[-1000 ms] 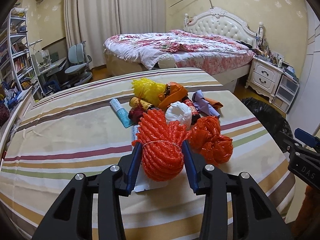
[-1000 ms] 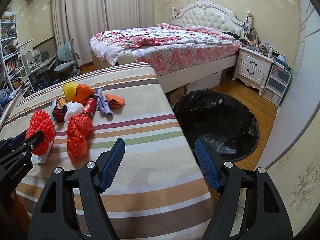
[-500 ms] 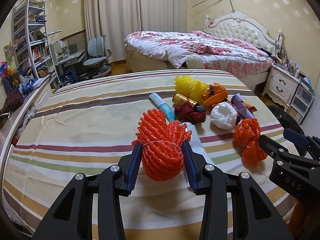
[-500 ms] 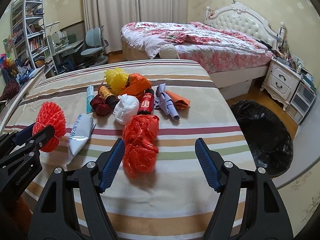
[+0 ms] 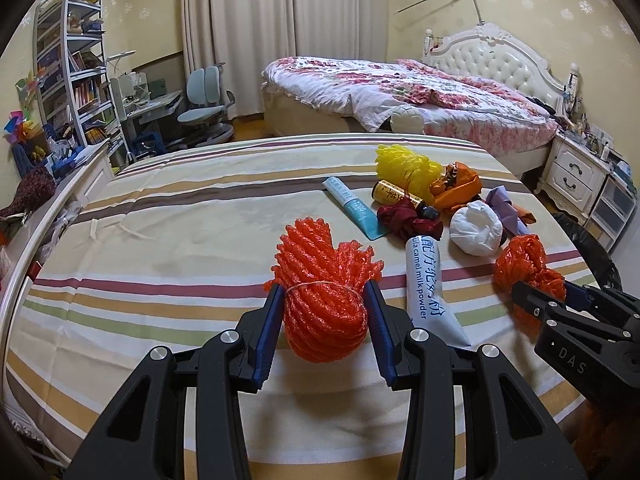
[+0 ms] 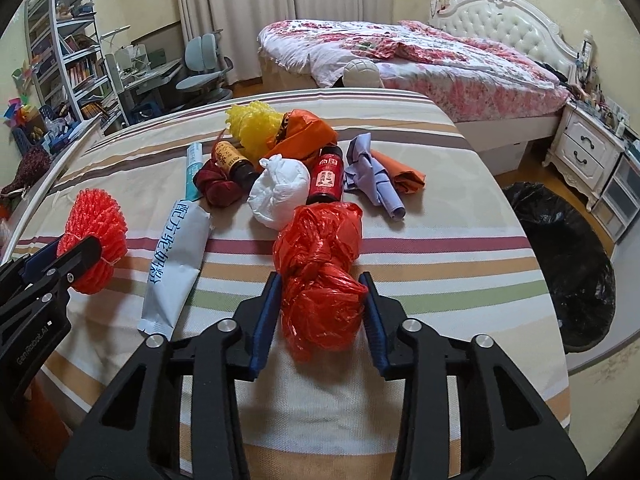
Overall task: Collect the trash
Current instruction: 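Carry the red bag and orange mesh bag over the black trash bin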
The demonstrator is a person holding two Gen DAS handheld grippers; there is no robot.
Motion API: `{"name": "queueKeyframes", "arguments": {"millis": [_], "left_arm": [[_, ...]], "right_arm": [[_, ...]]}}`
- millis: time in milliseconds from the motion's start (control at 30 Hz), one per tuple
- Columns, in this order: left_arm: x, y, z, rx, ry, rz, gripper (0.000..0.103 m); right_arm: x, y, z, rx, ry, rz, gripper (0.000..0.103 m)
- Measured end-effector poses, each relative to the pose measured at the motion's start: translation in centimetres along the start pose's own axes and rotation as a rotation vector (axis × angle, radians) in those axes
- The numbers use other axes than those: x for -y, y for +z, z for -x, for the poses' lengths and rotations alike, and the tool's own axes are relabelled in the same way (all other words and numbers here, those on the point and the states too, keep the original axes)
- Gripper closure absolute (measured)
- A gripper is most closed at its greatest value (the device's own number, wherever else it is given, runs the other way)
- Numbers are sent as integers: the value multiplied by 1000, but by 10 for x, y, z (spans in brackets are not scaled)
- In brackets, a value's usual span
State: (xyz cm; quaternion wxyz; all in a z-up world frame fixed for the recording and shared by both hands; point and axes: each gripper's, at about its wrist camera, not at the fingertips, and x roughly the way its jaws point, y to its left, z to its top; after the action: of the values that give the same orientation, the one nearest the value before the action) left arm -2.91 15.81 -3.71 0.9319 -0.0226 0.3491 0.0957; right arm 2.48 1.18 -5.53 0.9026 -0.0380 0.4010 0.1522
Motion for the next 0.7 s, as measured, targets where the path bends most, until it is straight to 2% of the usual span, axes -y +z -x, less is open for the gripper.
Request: {"name": "queueKeyframes", "arguments": {"millis": [167,700], "left_arm": [[2,0,0,-2,-5,-2,62],[6,10,15,40,-12,14,62]], "right_arm": [[2,-2,4,12,2,0,72],[29,-4,22,65,-36,-43,73]]}}
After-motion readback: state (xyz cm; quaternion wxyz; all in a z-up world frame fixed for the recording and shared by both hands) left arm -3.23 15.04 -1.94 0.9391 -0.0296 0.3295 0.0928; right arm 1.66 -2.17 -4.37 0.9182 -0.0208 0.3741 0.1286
